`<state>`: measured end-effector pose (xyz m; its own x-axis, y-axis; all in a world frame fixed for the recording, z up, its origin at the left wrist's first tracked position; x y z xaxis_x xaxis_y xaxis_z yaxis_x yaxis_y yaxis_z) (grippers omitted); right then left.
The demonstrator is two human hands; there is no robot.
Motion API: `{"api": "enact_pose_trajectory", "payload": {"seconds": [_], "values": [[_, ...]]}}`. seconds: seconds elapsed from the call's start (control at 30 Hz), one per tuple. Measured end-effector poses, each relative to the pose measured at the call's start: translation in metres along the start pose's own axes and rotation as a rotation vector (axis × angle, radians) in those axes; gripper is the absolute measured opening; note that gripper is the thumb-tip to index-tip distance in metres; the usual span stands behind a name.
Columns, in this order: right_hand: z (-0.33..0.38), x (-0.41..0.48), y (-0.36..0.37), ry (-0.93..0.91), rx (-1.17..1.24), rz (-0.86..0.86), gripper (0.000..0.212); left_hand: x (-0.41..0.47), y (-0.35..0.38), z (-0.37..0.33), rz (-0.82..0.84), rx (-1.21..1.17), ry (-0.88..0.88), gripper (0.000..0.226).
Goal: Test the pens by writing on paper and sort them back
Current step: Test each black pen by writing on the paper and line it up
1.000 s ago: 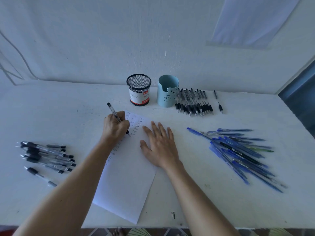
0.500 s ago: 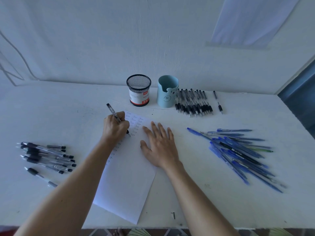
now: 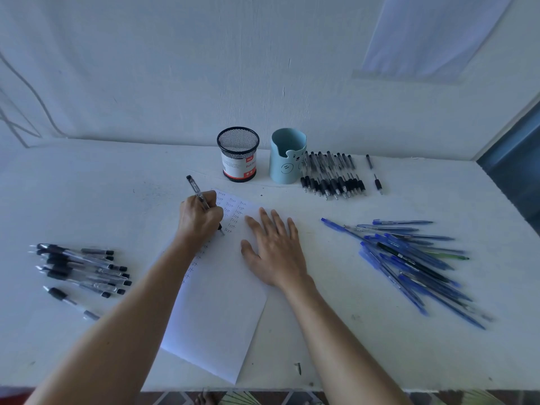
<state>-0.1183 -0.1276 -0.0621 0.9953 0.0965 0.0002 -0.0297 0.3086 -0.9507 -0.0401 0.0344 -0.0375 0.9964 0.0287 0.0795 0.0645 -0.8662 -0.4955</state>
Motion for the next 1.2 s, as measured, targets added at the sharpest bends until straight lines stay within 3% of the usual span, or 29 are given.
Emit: {"api": "enact_pose_trajectory", "payload": {"seconds": [0.17,0.3,1.03,1.2], "values": [[-0.001,0.0,0.0,-0.004,-0.008,-0.001,0.067,-0.002,0.001,-0.003,-0.007,0.021,0.007,0.032],[0.0,-0.001,0.001,-0.005,-0.011,-0.021,0.076,-0.001,0.002,-0.004,-0.003,0.044,0.015,0.034],[0.0,-0.001,0.0,-0.005,0.001,-0.017,0.075,0.0,0.002,0.001,0.011,-0.016,0.042,0.022],[0.0,-0.002,-0.001,-0.006,0.007,-0.026,0.068,0.002,-0.007,0.004,-0.072,-0.465,-0.129,0.012]]}}
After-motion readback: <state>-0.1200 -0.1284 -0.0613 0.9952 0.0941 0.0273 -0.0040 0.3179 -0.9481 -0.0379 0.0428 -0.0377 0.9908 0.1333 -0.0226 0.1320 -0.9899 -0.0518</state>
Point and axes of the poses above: each hand's wrist, its own x-axis towards the middle knuckle, its own y-axis out of the palm, z = x × y, the point moved 1 cm from there along x, towards the middle knuckle
